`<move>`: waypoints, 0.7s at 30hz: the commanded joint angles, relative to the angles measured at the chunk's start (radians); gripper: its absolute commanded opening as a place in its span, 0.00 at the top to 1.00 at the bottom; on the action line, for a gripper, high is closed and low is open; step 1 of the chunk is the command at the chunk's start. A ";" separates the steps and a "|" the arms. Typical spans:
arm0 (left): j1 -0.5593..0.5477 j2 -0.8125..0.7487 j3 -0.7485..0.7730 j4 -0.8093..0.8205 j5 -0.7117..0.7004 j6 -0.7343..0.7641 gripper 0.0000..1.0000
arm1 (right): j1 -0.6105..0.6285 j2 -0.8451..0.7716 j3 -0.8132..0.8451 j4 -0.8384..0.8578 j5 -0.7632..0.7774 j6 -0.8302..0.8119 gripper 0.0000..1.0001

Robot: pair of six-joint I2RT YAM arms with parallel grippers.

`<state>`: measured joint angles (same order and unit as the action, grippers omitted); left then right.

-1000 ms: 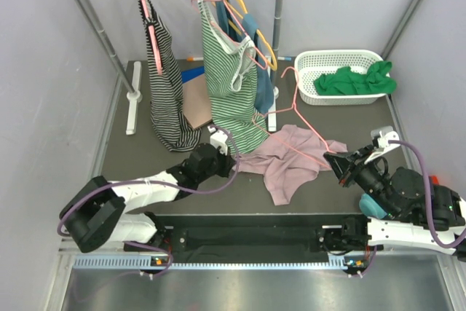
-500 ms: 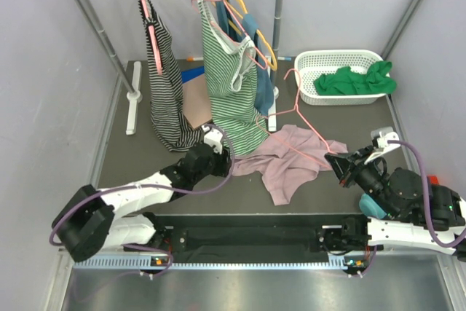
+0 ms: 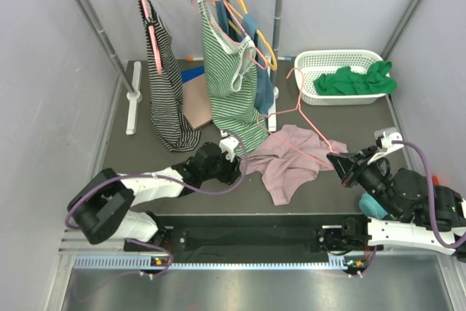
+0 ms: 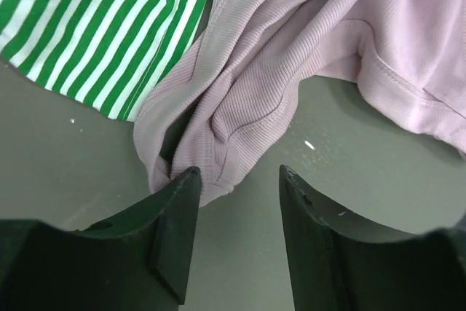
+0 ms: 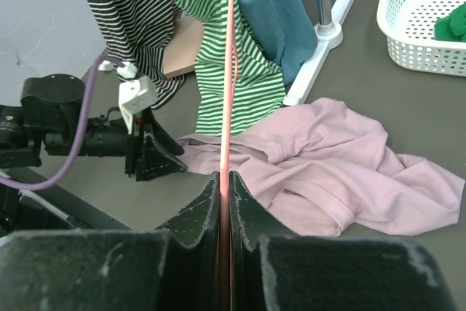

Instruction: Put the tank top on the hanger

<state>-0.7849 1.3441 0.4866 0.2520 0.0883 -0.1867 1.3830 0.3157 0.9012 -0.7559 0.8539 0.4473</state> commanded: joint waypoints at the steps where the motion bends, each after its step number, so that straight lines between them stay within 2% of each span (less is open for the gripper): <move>1: -0.025 0.046 0.060 -0.002 -0.074 0.032 0.46 | 0.013 -0.026 -0.002 0.018 -0.001 0.002 1.00; 4: -0.039 0.061 0.067 -0.002 -0.146 0.030 0.40 | 0.013 -0.036 -0.011 0.023 -0.001 0.004 1.00; 7: -0.053 0.072 0.075 -0.002 -0.180 0.044 0.40 | 0.013 -0.041 -0.015 0.027 -0.006 0.004 1.00; 12: -0.074 0.131 0.113 -0.039 -0.194 0.075 0.41 | 0.013 -0.047 -0.008 0.015 -0.004 0.004 1.00; 15: -0.111 0.161 0.132 -0.068 -0.255 0.093 0.44 | 0.013 -0.058 -0.005 0.009 -0.004 0.007 1.00; 16: -0.125 0.171 0.139 -0.075 -0.262 0.093 0.46 | 0.013 -0.063 -0.007 0.009 -0.003 0.008 1.00; 20: -0.146 0.201 0.158 -0.088 -0.288 0.093 0.65 | 0.013 -0.070 -0.007 0.003 -0.003 0.011 1.00; 21: -0.148 0.205 0.159 -0.089 -0.295 0.090 0.78 | 0.013 -0.070 -0.007 0.001 -0.004 0.011 1.00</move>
<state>-0.9169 1.5246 0.6083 0.1883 -0.1539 -0.1074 1.3830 0.2619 0.8894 -0.7570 0.8474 0.4492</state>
